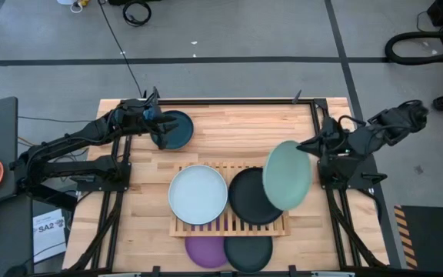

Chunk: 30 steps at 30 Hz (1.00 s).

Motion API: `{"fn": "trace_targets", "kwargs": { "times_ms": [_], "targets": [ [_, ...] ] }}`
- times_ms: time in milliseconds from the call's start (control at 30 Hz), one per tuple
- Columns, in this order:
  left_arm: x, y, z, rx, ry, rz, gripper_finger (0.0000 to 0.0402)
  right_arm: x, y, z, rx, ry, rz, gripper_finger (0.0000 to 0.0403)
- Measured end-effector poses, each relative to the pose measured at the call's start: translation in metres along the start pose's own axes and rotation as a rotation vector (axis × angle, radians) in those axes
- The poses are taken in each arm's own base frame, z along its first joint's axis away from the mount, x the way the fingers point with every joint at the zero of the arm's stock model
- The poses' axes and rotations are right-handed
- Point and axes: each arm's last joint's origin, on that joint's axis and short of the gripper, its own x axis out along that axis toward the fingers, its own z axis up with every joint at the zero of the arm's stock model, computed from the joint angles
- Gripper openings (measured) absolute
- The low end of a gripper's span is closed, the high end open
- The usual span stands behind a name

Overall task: Place and stack plates onto a shelf
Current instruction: Stack the light green plate on top of the gray plate on the shelf

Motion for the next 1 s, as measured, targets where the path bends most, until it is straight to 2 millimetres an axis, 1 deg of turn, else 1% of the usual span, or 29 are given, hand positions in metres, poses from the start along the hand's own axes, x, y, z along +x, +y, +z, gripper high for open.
{"fn": "trace_targets", "kwargs": {
  "times_ms": [200, 333, 433, 533, 700, 1000],
  "targets": [
    [0.0, 0.0, 0.0, 0.0, 0.0, 0.0, 0.0128, 0.02, 0.02, 0.01, -0.055, -0.035, 0.059, 0.0019],
    [0.0, 0.0, 0.0, 0.0, 0.0, 0.0, 0.0128, 0.037, 0.027, 0.013, -0.081, -0.009, 0.086, 0.0019],
    [0.0, 0.0, 0.0, 0.0, 0.0, 0.0, 0.0128, 0.05, 0.029, 0.014, -0.082, 0.025, 0.08, 0.0019],
    [0.0, 0.0, 0.0, 0.0, 0.0, 0.0, 0.0128, 0.064, 0.029, 0.019, -0.055, 0.021, 0.067, 0.0019],
    [0.0, 0.0, 0.0, 0.0, 0.0, 0.0, 0.0128, 0.088, 0.027, 0.032, -0.052, -0.025, 0.083, 0.0019],
    [0.0, 0.0, 0.0, 0.0, 0.0, 0.0, 0.0128, 0.133, 0.02, 0.057, -0.092, -0.136, 0.183, 0.0019]
  ]
}}
